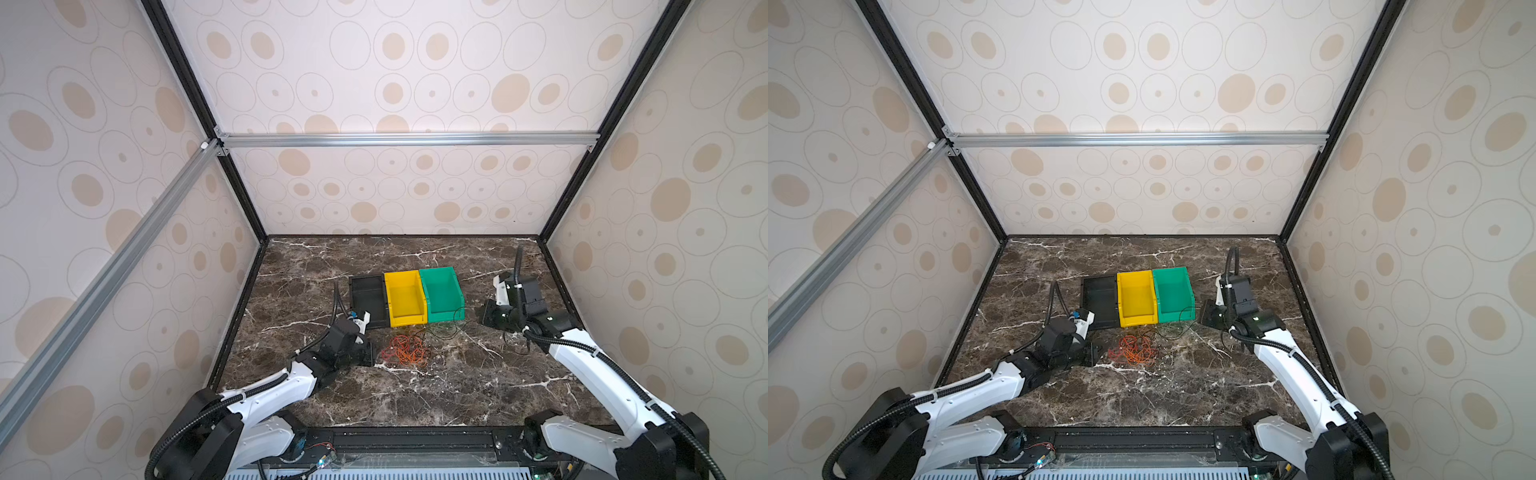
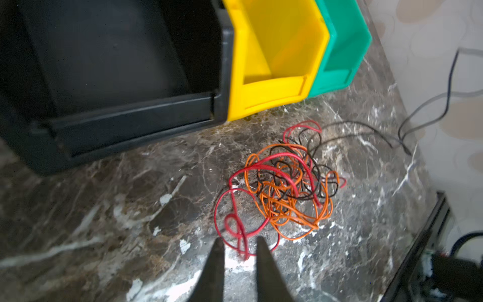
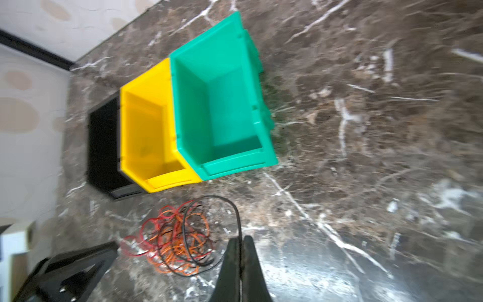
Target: Untangle the cables
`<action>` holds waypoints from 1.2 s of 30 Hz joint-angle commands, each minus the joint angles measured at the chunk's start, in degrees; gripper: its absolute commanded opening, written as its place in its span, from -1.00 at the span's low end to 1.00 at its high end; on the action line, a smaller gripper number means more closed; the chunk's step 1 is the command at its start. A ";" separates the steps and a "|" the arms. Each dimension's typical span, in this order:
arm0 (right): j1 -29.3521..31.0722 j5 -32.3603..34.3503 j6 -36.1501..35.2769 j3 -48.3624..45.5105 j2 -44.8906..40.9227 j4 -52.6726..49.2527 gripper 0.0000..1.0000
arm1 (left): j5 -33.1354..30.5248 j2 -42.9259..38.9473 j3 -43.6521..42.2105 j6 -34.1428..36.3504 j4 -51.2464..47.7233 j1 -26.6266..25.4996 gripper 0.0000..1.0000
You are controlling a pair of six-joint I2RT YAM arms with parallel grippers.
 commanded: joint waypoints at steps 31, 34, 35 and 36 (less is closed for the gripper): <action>-0.11 -19.53 9.14 8.73 1.07 12.32 -0.95 | -5.65 24.73 9.48 0.76 10.31 -8.93 -0.49; -0.65 -15.99 3.50 13.66 0.85 3.90 -0.95 | -7.98 22.49 8.47 1.19 7.96 -8.92 -0.80; -2.62 -14.77 1.81 15.16 0.72 1.37 -0.95 | -8.70 21.92 8.29 1.49 7.00 -8.86 -0.84; -3.15 -13.72 0.71 16.32 0.68 -0.36 -0.95 | -9.21 21.44 8.19 1.79 6.28 -8.79 -0.86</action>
